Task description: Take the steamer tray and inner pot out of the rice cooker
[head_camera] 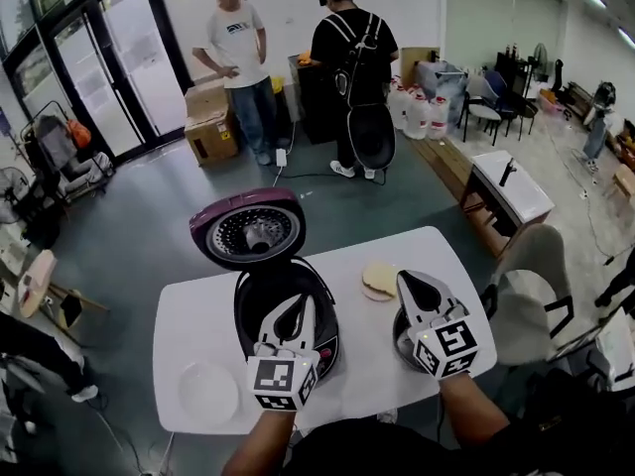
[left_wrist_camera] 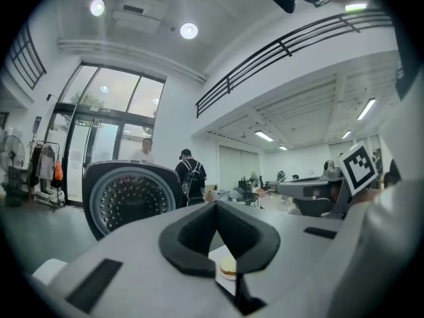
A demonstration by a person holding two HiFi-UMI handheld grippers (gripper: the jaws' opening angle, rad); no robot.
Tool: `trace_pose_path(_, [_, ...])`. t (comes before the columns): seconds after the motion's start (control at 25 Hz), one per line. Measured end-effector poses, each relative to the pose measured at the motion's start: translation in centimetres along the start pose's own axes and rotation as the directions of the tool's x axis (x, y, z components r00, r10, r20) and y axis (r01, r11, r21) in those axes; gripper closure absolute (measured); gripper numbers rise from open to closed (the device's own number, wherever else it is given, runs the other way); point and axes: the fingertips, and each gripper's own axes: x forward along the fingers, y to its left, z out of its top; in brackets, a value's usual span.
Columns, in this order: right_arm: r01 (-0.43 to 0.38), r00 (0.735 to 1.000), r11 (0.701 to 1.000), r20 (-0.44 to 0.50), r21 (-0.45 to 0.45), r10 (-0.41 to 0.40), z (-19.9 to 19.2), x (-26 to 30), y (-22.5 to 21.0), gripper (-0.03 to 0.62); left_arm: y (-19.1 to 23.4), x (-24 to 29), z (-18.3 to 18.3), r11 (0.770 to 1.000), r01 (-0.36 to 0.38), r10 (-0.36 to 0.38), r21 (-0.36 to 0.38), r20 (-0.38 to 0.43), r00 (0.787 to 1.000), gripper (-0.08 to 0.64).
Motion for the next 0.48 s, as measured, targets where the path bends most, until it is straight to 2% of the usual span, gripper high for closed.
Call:
trace_pose_path(0.16, [-0.092,0.996,0.996,-0.001,-0.017,0.092,-0.2,1.5,3.8,0.592,1.6,-2.6,-0.1,0.999,-0.051,0.051,-0.006,0.037,0.998,0.561])
trace_pose_path(0.48, [-0.202,0.979,0.978,0.016,-0.052,0.203,0.4,3.0,8.3,0.594,4.9,-5.6,-1.9,0.989,-0.144,0.144,-0.023,0.018,0.989,0.561])
